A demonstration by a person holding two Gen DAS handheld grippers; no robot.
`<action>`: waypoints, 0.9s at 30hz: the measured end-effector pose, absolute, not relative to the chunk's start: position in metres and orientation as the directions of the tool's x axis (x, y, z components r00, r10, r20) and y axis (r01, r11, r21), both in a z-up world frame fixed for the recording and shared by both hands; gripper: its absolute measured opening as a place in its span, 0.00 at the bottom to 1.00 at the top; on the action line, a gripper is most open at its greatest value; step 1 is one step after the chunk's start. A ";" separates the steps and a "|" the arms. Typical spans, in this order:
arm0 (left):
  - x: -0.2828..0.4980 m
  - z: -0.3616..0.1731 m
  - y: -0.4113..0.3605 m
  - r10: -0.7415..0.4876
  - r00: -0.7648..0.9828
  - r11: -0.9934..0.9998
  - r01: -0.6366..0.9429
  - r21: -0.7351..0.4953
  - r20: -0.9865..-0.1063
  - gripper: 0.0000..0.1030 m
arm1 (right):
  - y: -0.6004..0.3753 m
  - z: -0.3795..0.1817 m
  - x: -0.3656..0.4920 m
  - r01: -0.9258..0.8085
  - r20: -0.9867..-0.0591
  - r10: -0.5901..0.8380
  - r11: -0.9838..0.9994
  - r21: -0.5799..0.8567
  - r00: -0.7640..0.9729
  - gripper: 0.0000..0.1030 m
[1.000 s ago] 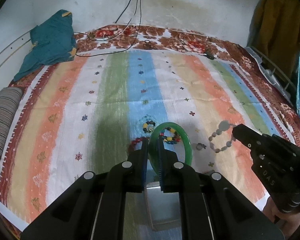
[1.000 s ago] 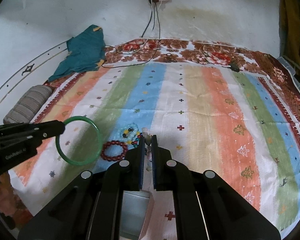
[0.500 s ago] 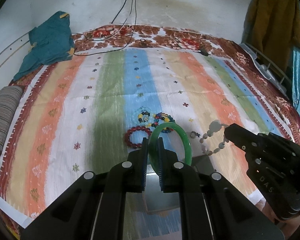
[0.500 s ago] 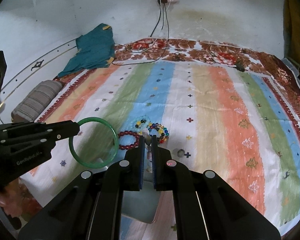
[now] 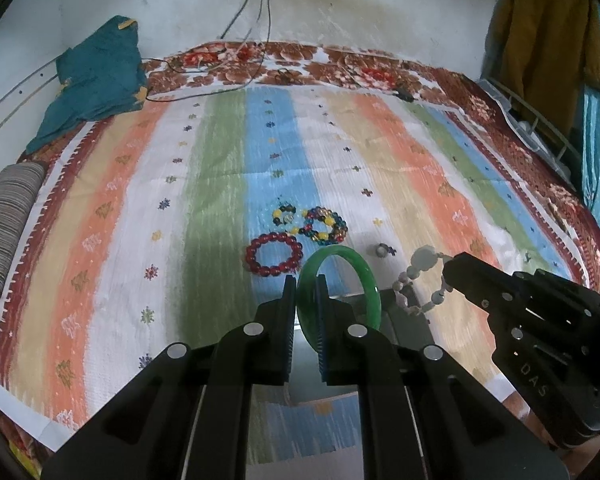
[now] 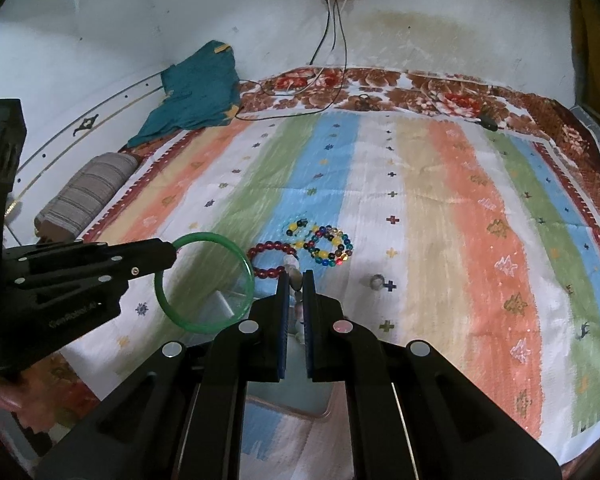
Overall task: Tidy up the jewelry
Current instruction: 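Open both tools to drop the bangle and bracelet into the tin, then move both tools back toward the remaining bead bracelets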
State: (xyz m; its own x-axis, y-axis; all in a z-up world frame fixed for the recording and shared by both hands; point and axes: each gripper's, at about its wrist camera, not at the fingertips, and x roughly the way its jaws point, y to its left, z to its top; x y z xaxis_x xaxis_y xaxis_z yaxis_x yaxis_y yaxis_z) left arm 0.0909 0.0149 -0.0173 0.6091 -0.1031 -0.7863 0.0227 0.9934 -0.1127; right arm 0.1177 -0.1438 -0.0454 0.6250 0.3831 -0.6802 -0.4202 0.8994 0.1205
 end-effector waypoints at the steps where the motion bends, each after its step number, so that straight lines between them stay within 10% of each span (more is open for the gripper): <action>1: 0.091 -0.019 0.013 -0.108 0.600 0.993 0.035 -0.109 -0.793 0.10 | -0.145 -0.046 0.118 -0.414 -0.677 0.383 0.901 0.125 0.629 0.07; 6: 0.093 -0.017 0.013 -0.065 0.608 0.997 0.012 -0.072 -0.791 0.26 | -0.151 -0.046 0.124 -0.385 -0.680 0.374 0.911 0.145 0.630 0.36; 27: 0.123 -0.028 0.042 -0.081 0.550 0.984 -0.090 -0.155 -0.831 0.65 | -0.171 -0.056 0.155 -0.291 -0.719 0.307 0.945 0.151 0.624 0.58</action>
State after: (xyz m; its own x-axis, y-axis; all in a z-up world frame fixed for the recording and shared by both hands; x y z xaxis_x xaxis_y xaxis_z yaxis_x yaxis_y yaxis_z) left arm 0.1234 0.0423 -0.0277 0.5500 -0.0806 -0.8313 -0.0900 0.9838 -0.1549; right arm 0.1545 -0.1708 -0.0562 0.6237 0.3065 -0.7190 -0.2908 0.9449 0.1505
